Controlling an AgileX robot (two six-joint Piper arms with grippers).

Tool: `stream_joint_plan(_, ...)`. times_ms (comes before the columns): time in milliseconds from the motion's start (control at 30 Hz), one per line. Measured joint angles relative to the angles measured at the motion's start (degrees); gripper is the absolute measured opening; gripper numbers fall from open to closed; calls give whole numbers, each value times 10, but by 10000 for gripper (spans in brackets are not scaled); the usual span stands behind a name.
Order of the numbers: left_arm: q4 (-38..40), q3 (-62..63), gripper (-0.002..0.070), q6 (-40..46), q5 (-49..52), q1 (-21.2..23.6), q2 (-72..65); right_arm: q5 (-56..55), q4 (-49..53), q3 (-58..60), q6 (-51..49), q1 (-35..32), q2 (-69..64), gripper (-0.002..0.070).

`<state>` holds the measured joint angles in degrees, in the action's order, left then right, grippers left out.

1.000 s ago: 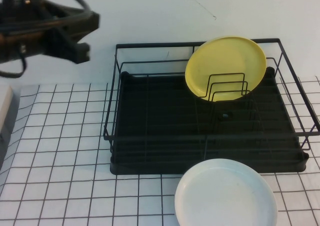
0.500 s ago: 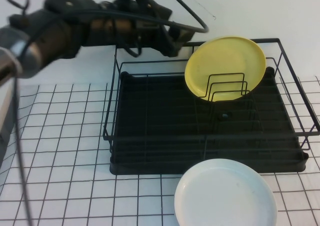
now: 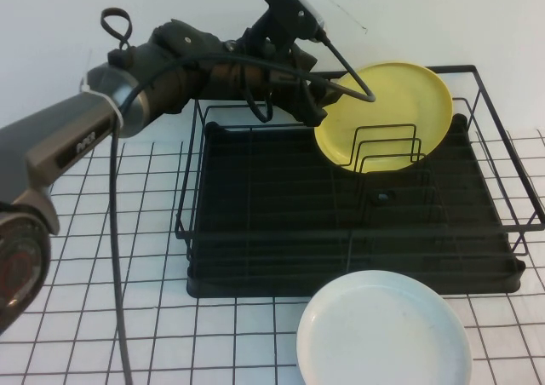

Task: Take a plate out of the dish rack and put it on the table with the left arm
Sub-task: Grasp the plate from the shelf

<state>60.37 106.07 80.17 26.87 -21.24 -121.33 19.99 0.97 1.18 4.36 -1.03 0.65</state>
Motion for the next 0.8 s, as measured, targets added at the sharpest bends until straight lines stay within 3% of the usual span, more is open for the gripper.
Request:
stream_joint_plan(533, -5, 71, 464, -18, -24, -1, -93, 0, 0, 0, 0, 0, 0, -3)
stream_joint_plan(800, 1, 73, 316, -32, -54, -4, -109, 0, 0, 0, 0, 0, 0, -3)
